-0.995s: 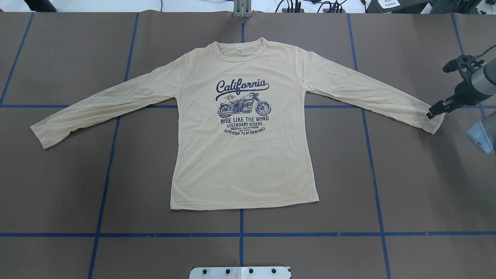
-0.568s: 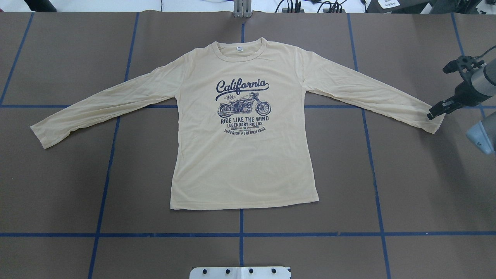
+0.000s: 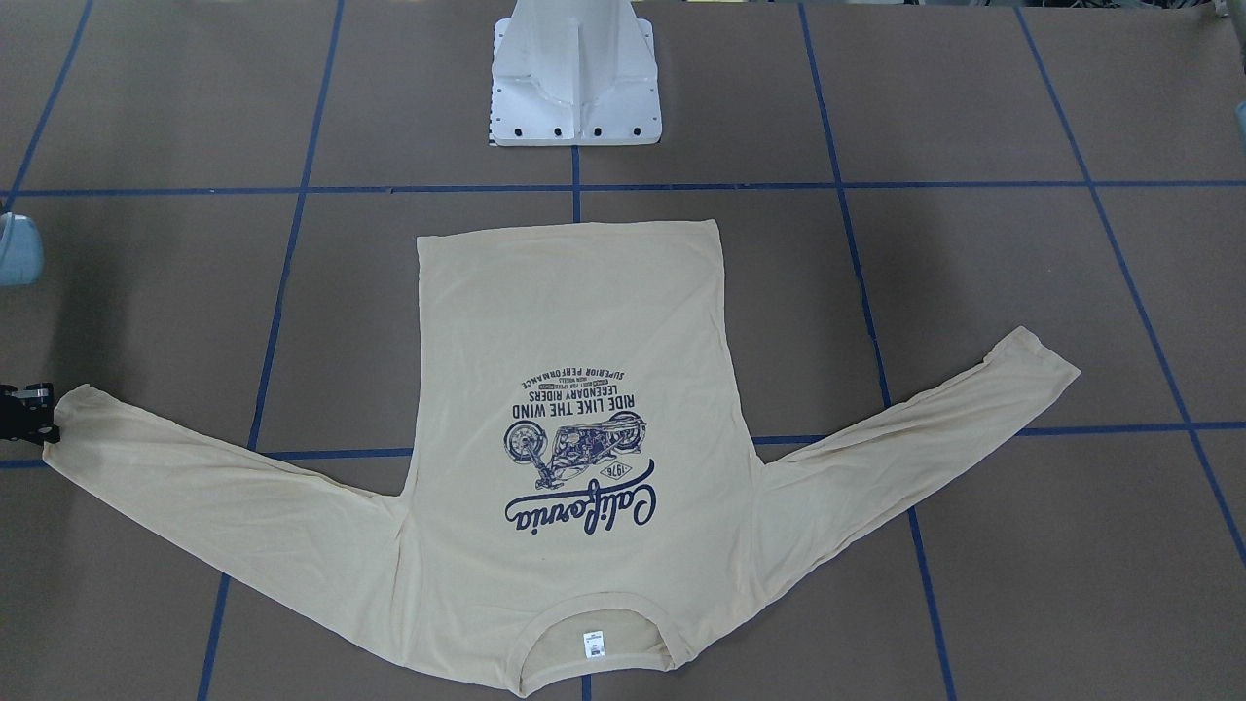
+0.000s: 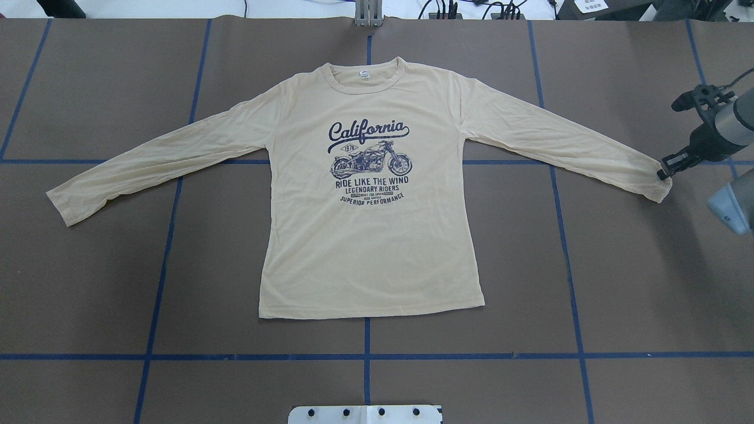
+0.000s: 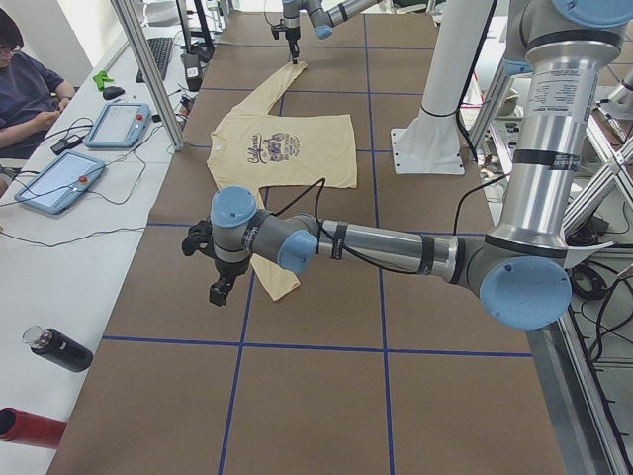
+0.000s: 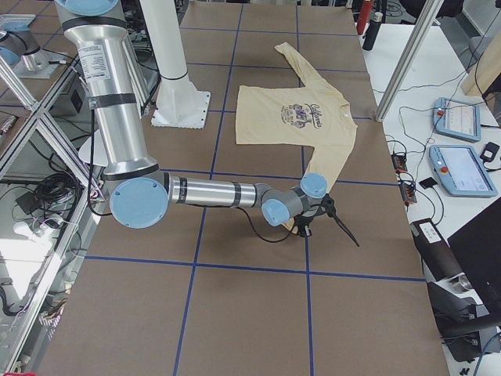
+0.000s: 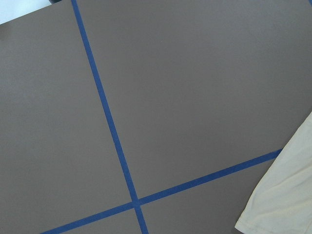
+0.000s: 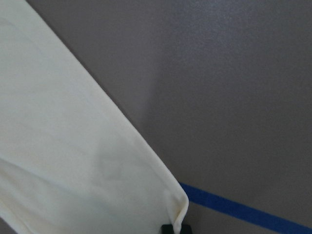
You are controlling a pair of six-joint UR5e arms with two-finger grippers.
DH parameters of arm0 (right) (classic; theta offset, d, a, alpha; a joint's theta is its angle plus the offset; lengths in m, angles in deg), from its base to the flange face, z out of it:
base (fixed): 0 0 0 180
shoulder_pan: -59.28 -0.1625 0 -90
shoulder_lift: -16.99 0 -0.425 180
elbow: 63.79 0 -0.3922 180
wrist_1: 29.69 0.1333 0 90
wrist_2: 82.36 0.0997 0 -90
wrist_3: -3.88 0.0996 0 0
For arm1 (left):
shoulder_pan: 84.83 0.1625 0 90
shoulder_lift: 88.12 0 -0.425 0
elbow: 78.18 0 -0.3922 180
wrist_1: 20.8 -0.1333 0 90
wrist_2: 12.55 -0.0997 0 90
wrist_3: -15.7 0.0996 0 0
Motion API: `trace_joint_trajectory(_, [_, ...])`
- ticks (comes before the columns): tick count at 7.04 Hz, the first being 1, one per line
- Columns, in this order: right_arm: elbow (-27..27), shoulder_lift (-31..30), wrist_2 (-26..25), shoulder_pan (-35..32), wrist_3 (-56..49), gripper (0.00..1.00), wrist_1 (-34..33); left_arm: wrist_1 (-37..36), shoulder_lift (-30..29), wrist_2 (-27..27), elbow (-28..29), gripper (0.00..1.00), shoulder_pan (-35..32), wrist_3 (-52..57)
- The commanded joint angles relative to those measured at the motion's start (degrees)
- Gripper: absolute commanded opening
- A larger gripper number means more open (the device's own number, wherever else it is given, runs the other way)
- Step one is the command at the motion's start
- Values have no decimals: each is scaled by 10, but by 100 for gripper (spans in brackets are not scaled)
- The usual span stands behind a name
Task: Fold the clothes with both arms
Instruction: 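Lift the cuff with the right gripper and carry it across toward the collar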
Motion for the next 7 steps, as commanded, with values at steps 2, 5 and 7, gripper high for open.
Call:
trace_joint_trajectory(2, [-24,23,54,-33,3,0,-39,0,1,0,0,100,0,-1])
trace_joint_trajectory(5, [-52,78,141,-40,108,0,-37,0,-1,0,-1,100,-1,-13])
trace_joint_trajectory(7, [-69,138,145,-18,215,0,-37,0,-4,0,-1,100,-2,-18])
